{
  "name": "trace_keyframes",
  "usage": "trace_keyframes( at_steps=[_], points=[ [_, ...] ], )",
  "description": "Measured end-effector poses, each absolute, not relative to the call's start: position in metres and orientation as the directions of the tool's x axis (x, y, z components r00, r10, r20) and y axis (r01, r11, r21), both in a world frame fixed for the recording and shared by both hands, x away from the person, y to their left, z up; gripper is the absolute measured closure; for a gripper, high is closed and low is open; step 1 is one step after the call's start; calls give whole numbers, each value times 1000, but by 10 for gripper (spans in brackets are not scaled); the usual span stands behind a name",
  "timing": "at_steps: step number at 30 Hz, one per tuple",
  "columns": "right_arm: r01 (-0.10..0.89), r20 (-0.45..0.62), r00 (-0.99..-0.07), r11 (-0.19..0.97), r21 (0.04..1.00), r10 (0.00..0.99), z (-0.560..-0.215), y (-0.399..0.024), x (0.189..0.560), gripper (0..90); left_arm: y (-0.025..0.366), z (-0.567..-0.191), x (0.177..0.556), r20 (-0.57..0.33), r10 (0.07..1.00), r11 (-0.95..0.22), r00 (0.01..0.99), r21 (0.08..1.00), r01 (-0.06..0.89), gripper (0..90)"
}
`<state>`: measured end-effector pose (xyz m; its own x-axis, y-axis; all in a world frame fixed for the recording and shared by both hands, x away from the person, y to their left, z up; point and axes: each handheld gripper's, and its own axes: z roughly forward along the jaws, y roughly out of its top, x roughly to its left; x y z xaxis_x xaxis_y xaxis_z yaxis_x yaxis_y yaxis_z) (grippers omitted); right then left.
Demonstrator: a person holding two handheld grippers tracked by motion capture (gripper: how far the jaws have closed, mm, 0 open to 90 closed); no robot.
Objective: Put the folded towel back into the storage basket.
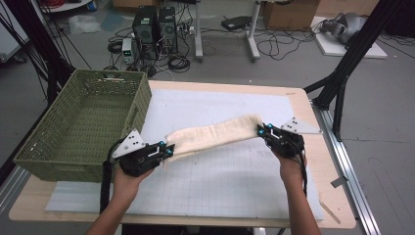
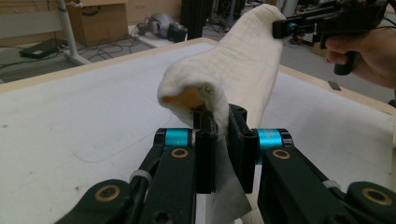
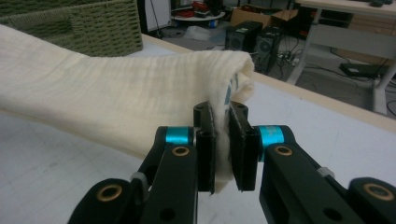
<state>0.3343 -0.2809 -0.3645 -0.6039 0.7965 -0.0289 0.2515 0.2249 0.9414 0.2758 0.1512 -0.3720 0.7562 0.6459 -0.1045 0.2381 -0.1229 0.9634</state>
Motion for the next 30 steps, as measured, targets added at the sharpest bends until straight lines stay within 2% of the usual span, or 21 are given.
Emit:
trace_keyframes(
  at_steps=[18, 30],
  points=[
    [182, -123, -661, 318, 931, 740, -293, -188, 410, 819, 192, -346, 255, -78, 740, -62, 668, 981, 183, 826],
    [148, -143, -697, 337, 930, 703, -275, -125, 443, 819, 218, -341, 244, -61, 786, -53, 615, 985, 166, 826]
  ],
)
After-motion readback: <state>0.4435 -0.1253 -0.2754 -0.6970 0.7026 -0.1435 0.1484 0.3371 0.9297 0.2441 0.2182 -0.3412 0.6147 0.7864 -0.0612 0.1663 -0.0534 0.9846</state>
